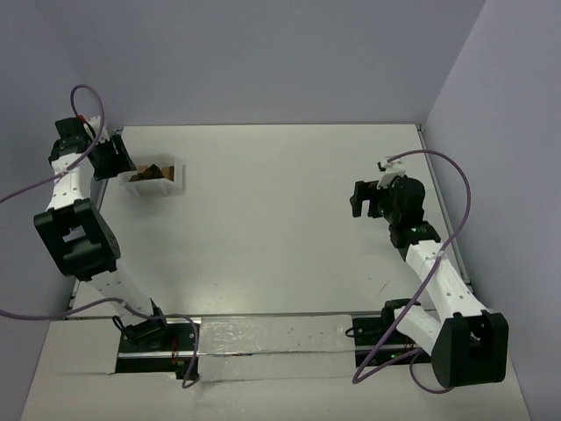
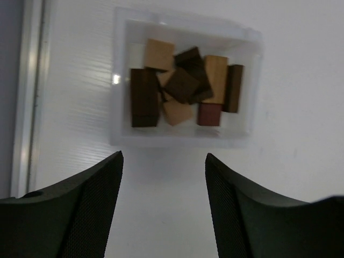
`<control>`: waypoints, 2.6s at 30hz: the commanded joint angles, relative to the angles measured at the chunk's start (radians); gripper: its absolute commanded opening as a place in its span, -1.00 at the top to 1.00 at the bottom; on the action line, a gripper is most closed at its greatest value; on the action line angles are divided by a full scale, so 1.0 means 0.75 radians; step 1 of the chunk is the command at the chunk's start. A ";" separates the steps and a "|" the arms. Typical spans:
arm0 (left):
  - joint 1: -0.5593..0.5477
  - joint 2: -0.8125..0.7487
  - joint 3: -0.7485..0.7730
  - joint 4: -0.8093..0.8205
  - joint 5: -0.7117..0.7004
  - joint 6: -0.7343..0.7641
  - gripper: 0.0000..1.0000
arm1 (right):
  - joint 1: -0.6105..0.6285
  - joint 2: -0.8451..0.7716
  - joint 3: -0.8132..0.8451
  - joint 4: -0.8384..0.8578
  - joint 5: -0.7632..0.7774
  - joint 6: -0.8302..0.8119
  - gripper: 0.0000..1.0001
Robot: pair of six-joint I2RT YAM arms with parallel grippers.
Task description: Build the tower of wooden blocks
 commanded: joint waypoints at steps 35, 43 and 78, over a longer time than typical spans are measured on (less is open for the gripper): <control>-0.016 0.570 0.511 -0.058 -0.128 0.205 0.36 | 0.005 0.094 0.061 0.032 0.023 -0.028 -0.99; -0.057 0.590 0.567 -0.124 -0.111 0.234 1.00 | 0.005 0.074 0.061 0.030 0.021 -0.031 -0.99; -1.253 -0.280 -0.441 0.704 -1.410 0.810 1.00 | 0.005 0.008 0.059 0.020 -0.002 -0.033 -0.99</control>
